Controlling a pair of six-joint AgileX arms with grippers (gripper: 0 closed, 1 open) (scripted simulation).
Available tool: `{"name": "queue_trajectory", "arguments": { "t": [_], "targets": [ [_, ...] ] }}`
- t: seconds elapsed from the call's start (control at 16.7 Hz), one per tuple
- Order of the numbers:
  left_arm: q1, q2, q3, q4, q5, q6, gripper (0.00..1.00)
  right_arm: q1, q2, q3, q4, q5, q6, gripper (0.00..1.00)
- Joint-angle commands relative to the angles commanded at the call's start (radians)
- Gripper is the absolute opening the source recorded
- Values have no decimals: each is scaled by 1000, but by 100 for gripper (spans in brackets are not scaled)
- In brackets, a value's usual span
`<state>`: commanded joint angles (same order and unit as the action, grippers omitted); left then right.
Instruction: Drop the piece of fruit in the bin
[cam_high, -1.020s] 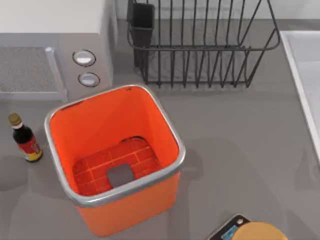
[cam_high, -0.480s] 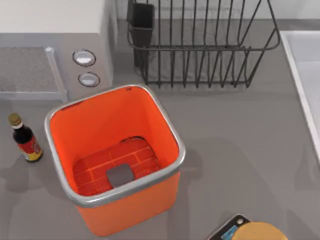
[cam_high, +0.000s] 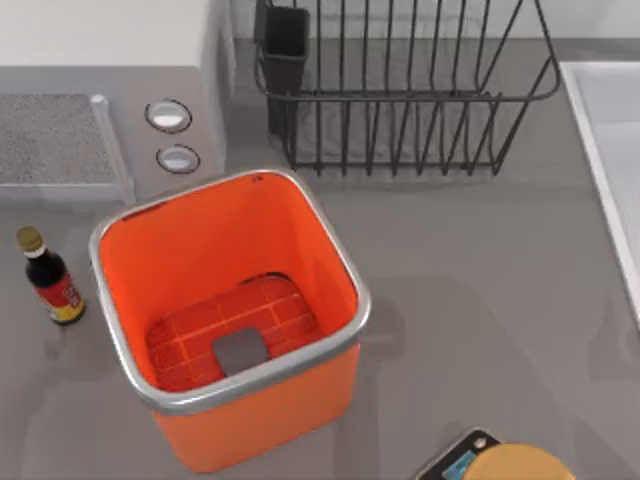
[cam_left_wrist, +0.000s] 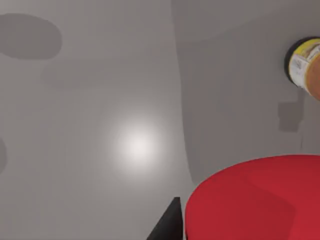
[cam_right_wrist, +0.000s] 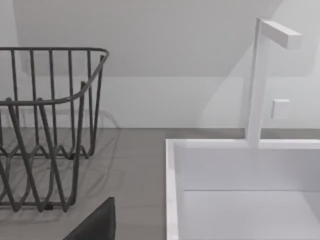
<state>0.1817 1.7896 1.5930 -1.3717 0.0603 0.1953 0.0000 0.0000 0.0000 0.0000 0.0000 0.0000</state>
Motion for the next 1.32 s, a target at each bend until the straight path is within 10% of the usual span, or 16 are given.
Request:
{"name": "queue_trajectory", "arguments": {
  "t": [1.32],
  "targets": [
    [-716,3,68,-9,26,-2197,0,0,0,0,0,0,0,100]
  ]
}}
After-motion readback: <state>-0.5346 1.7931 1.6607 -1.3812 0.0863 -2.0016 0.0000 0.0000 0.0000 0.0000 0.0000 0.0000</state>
